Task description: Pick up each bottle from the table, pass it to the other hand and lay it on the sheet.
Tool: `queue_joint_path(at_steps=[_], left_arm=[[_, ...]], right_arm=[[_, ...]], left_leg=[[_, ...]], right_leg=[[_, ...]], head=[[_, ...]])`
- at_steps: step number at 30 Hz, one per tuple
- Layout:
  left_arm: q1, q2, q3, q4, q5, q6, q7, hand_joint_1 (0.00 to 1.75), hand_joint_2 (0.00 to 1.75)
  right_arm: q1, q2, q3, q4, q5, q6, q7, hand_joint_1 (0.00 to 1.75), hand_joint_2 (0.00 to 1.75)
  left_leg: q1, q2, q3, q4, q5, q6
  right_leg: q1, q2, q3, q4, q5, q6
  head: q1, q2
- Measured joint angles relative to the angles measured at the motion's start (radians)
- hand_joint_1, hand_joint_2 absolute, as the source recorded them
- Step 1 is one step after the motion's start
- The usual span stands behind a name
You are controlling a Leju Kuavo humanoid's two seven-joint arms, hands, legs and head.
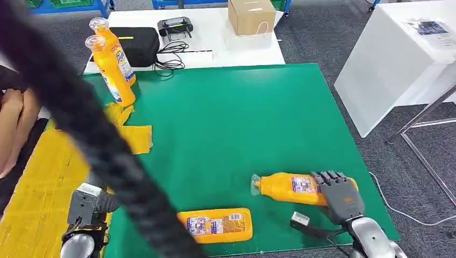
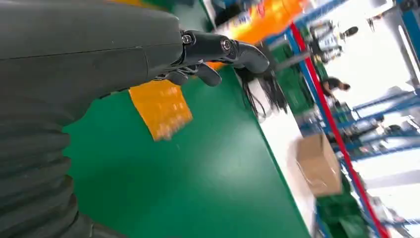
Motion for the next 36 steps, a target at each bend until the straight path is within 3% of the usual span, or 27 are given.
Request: queue_joint_path(at_steps=[5, 12, 14, 16, 18, 22, 36], left_arm=[[0.005, 0.001, -0.024, -0.022, 0.063, -0.076, 0.001, 0.00, 1.75], [0.002, 0.008, -0.101, -0.031, 0.115, -0.134, 0.013, 0.00, 1.75], [0.002, 0.012, -0.121, -0.032, 0.124, -0.148, 0.016, 0.00, 1.75], [-0.003, 0.016, -0.148, -0.036, 0.139, -0.169, 0.018, 0.00, 1.75], [-0.017, 0.019, -0.174, -0.036, 0.144, -0.178, 0.021, 0.00, 1.75], [-0.057, 0.020, -0.224, -0.033, 0.142, -0.178, 0.037, 0.00, 1.75], [-0.120, 0.027, -0.291, -0.010, 0.152, -0.181, 0.044, 0.00, 1.75]], right_arm=[[-0.057, 0.146, -0.053, -0.022, -0.340, -0.133, -0.166, 1.73, 1.75], [-0.096, 0.294, -0.103, -0.045, -0.519, -0.193, -0.250, 1.75, 1.75], [-0.104, 0.321, -0.104, -0.050, -0.618, -0.163, -0.282, 1.75, 1.75], [-0.118, 0.354, -0.104, -0.051, -0.808, -0.043, -0.323, 1.75, 1.75], [-0.141, 0.384, -0.088, -0.043, -0.898, 0.062, -0.337, 1.71, 1.75], [-0.206, 0.431, -0.008, 0.014, -0.906, 0.141, -0.351, 1.75, 1.75], [-0.321, 0.483, 0.283, 0.149, -0.825, 0.204, -0.341, 1.75, 1.75]], left_leg=[[0.000, -0.001, 0.000, 0.000, 0.001, 0.000], [0.000, -0.001, 0.000, 0.000, 0.001, 0.000], [0.000, -0.001, -0.001, 0.000, 0.000, 0.000], [0.000, -0.001, -0.001, 0.000, 0.001, 0.000], [0.000, -0.001, -0.001, 0.000, 0.001, 0.000], [0.001, 0.000, 0.000, 0.000, 0.002, -0.001], [0.001, -0.001, -0.001, 0.000, 0.002, -0.001]], right_leg=[[0.000, -0.001, 0.000, 0.000, 0.000, 0.000], [0.000, 0.000, 0.000, 0.000, 0.000, 0.000], [0.000, 0.000, 0.000, 0.000, 0.000, 0.000], [0.000, 0.000, 0.000, 0.000, 0.000, 0.000], [0.000, 0.000, 0.000, 0.000, 0.000, 0.000], [0.000, 0.000, 0.000, 0.001, 0.000, 0.000], [0.001, -0.001, 0.000, 0.001, 0.000, 0.000]], head=[[0.000, 0.000], [0.000, 0.000], [0.000, 0.000], [0.000, 0.000], [0.000, 0.000], [0.000, 0.000], [0.000, 0.000]])
